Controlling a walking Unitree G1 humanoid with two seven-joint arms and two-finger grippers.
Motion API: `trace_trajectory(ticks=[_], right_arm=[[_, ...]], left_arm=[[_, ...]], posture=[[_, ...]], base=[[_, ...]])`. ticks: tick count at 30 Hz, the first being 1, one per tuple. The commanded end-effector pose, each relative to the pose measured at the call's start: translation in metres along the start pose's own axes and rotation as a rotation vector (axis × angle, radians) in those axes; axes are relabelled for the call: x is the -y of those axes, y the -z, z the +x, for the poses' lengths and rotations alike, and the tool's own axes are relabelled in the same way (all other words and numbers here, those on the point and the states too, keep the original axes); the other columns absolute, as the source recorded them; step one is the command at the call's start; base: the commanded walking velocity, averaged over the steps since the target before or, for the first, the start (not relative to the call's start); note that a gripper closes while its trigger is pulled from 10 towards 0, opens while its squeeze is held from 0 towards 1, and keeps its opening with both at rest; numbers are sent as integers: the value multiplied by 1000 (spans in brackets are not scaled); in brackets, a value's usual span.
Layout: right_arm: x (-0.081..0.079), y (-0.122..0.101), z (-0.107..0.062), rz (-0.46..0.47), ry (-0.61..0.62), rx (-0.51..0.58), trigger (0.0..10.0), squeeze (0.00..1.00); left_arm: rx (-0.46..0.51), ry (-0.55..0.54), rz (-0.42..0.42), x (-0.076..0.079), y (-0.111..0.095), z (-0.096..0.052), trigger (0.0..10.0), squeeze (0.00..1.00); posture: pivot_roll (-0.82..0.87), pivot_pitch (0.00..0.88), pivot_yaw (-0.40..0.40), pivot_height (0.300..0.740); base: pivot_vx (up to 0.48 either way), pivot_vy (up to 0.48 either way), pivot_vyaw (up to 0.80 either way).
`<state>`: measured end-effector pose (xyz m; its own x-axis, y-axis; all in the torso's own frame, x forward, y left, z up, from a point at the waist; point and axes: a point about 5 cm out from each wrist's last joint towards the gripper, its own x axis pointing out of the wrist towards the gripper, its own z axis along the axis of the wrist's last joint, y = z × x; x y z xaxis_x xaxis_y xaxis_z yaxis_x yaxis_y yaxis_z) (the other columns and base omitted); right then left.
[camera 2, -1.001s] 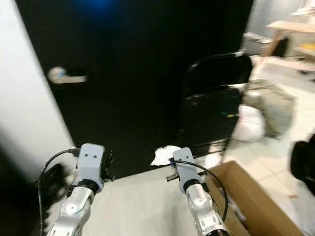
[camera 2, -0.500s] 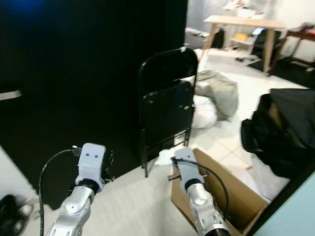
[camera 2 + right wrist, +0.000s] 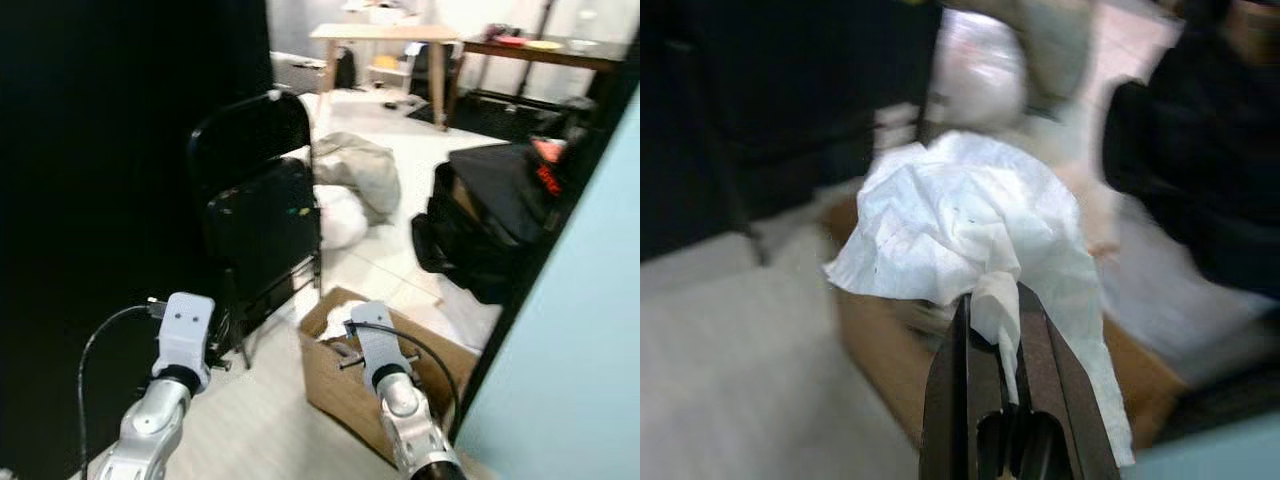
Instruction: Clean up the room
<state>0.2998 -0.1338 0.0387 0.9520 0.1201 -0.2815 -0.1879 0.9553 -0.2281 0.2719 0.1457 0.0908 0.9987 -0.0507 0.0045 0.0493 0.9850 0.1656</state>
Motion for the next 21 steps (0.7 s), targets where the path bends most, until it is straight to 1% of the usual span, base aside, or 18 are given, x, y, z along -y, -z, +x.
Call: trace_trajectory(ticks=[1, 10, 13, 21], right_arm=[[-7, 4, 0, -2, -11, -29, 10000, 0], [-8, 4, 0, -4, -12, -32, 10000, 0], [-9, 5, 0, -4, -12, -33, 10000, 0], [-11, 5, -1, -8, -28, -29, 10000, 0]], left_arm=[[-34, -7, 10, -4, 6, -1, 10000, 0], [-35, 3, 12, -3, 7, 1, 10000, 0], [-41, -16, -3, -4, 7, 2, 10000, 0], [-62, -58, -9, -9, 10, 0, 10000, 0]], posture=[[77, 0, 4, 740], [75, 0, 10, 740], [75, 0, 7, 740], [79, 0, -8, 740]], base=[[0, 0, -800], [0, 0, -800], [0, 0, -800], [0, 0, -800]])
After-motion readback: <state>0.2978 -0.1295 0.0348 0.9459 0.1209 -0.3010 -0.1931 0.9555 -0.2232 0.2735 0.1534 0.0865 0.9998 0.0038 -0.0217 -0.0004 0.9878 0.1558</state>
